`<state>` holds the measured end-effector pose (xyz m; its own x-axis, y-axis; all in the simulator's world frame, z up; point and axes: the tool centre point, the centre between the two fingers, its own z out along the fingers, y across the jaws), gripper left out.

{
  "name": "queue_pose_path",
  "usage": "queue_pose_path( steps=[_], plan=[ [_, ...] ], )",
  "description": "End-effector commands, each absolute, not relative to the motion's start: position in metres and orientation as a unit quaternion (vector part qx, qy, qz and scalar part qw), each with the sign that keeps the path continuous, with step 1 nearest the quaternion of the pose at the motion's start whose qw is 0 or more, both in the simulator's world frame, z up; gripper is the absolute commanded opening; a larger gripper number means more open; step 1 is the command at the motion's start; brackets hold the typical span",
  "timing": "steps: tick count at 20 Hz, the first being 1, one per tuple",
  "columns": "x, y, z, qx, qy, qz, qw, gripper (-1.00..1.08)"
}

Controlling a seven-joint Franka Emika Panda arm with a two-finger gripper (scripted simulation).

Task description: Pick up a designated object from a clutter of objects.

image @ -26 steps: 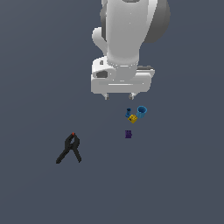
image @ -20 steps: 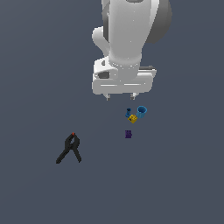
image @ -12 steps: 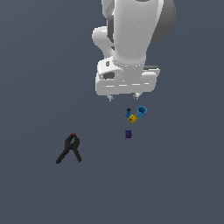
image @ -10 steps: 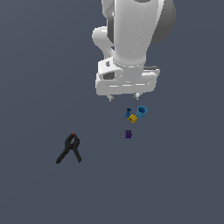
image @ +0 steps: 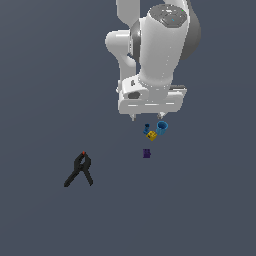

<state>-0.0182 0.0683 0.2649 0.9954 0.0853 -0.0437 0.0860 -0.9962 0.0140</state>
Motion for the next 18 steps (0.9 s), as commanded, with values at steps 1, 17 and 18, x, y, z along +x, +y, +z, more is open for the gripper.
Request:
queue_pose_path(
  steps=[1,17,18],
  plan=[
    [-0.023,0.079,0.25,0.999,0.037,-0.02,0.009,1.0],
    [-0.1,0.162,0.132,1.0,-0.015,-0.004,0.007,1.0],
    [-0.105,0.166,0.126,1.0,-0.018,-0.004,0.006,1.0]
  ],
)
